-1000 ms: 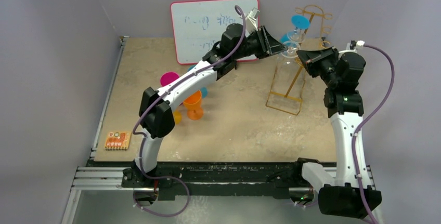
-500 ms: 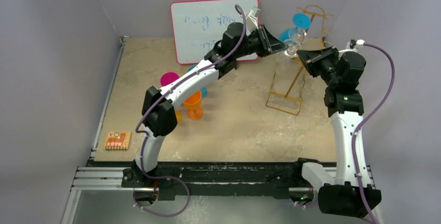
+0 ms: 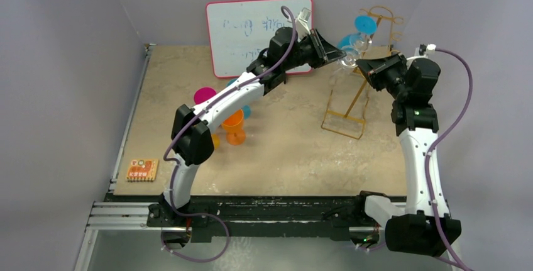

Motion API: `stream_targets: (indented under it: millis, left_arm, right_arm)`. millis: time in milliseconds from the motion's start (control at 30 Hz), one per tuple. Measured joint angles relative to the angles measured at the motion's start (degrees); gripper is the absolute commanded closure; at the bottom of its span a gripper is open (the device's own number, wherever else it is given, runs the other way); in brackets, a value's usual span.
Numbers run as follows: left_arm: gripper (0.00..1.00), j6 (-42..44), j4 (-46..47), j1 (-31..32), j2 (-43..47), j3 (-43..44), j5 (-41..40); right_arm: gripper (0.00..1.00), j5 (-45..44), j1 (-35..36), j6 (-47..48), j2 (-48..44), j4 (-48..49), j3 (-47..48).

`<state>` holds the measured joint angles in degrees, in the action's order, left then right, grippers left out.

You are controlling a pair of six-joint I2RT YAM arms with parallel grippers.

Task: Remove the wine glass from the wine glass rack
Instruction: Pick up the wine glass from the wine rack.

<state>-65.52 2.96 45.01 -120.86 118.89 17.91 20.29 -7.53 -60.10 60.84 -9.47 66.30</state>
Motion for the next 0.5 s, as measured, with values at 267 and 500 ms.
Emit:
stream_targets:
  millis: [267,500]
  left_arm:
    - [1.00,0.0,-0.4,0.0,0.9,-0.3,-1.4]
    - [1.00,0.4,-0.1,0.0,4.7,-2.8,-2.3]
  right_arm:
    - [0.87,1.9,0.0,1.2,1.5,-0.4,1.3]
    - [0.80,6.1,0.0,2.9,1.8,-0.1,3.6]
